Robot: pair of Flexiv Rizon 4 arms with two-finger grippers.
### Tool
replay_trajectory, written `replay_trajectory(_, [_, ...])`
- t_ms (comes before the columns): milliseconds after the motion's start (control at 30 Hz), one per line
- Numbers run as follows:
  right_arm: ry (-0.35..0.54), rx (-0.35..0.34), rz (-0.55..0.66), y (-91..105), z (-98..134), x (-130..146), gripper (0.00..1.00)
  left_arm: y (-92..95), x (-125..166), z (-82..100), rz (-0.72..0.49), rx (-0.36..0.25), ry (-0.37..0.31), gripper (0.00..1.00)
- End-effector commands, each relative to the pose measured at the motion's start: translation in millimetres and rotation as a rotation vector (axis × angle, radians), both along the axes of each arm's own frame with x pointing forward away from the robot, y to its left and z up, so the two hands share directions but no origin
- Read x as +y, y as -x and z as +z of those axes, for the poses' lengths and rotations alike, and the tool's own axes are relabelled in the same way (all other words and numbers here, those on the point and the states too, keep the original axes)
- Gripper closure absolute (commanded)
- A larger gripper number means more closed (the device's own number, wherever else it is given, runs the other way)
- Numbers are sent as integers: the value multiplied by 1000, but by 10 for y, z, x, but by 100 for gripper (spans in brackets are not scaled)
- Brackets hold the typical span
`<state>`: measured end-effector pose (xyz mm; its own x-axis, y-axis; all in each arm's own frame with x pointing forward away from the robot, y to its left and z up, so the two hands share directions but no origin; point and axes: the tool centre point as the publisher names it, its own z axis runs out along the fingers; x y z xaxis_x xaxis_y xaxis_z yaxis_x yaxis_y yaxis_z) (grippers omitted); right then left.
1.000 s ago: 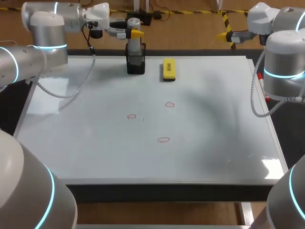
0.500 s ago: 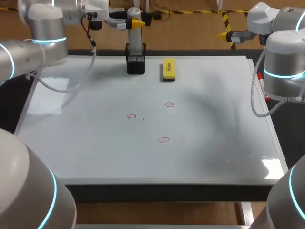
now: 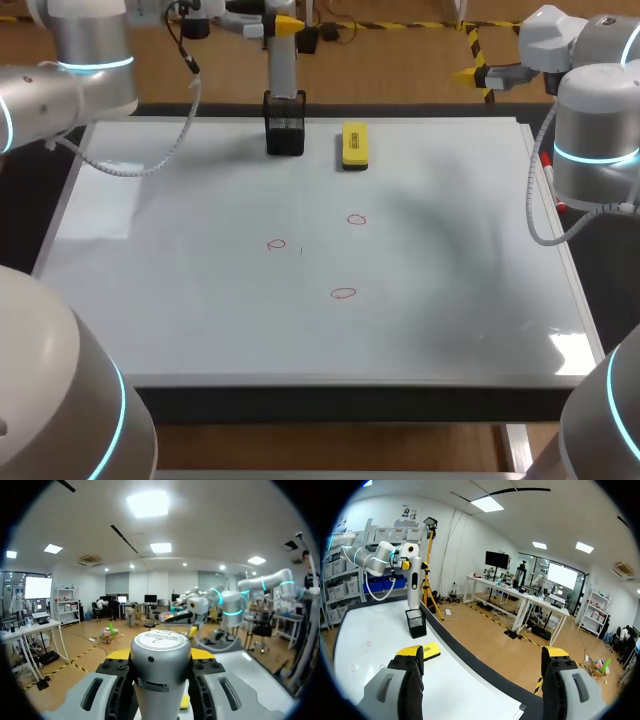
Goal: Pick up the inspection probe, press it on each red-marked spot on the whiteboard one by one, put down the probe, pick up the eraser, and wipe off all the red marks.
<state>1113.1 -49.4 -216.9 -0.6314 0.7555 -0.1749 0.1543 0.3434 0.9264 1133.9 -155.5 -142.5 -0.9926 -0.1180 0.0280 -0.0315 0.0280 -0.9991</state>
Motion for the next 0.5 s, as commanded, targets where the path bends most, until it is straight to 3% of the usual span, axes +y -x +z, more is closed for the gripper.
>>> replay_trajectory(33, [0,1,1,-5,1,-2,0,135,86,95,56,-8,-1,100])
replay_trajectory(500, [0,1,1,-5,1,-2,0,449,781,135,220,-40,-4,100])
